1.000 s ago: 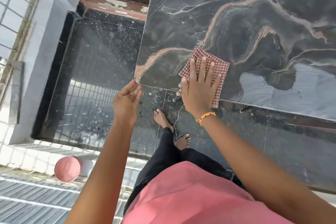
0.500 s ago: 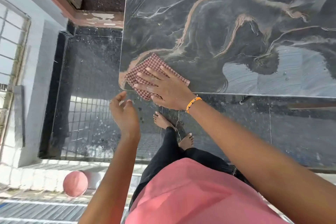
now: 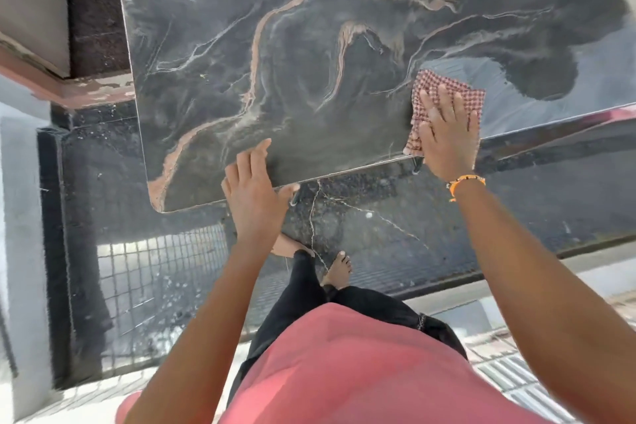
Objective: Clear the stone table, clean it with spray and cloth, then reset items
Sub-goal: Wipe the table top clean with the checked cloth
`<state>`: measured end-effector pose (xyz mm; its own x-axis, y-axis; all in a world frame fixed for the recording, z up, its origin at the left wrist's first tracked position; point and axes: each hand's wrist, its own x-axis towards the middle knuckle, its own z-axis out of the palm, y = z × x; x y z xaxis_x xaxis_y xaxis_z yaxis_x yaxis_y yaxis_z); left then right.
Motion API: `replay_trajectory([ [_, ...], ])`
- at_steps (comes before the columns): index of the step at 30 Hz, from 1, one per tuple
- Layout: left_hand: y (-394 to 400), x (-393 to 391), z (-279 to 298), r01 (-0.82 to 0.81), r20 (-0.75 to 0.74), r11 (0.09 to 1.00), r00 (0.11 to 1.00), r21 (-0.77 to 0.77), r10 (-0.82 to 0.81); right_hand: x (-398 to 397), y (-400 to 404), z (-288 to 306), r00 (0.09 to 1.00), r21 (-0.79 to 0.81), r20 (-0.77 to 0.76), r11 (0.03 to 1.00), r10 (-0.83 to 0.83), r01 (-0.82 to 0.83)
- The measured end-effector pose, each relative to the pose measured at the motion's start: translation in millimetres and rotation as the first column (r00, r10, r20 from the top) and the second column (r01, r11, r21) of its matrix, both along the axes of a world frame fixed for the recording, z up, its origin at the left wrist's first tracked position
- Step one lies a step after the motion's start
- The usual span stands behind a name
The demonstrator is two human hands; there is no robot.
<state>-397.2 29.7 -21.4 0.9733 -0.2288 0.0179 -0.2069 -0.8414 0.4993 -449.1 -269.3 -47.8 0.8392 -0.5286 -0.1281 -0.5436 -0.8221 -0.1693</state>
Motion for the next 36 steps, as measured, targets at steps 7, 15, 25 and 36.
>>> replay_trajectory([
  [7, -8.2, 0.9, -3.5, -0.038, -0.001, 0.997, 0.999, 0.061, 0.039, 20.5, 120.6, -5.2, 0.992, 0.083, 0.041, 0.989, 0.119, -0.122],
  [15, -47.9, -13.6, -3.2, 0.147, 0.020, 0.972, 0.988, 0.183, -0.153, 42.9, 98.7, -0.9, 0.814, 0.021, 0.029, 0.814, 0.580, -0.580],
  [25, -121.9, -25.5, -2.6, 0.362, 0.025, 0.904, 0.926, 0.229, -0.377, -13.9, -106.1, -7.2, 0.994, 0.024, 0.053, 0.995, -0.096, 0.094],
  [36, -153.6, -19.1, -6.7, 0.346, 0.068, 0.909, 0.927, 0.231, -0.370, -11.5, 17.8, -10.0, 0.991, 0.101, 0.058, 0.986, 0.124, -0.129],
])
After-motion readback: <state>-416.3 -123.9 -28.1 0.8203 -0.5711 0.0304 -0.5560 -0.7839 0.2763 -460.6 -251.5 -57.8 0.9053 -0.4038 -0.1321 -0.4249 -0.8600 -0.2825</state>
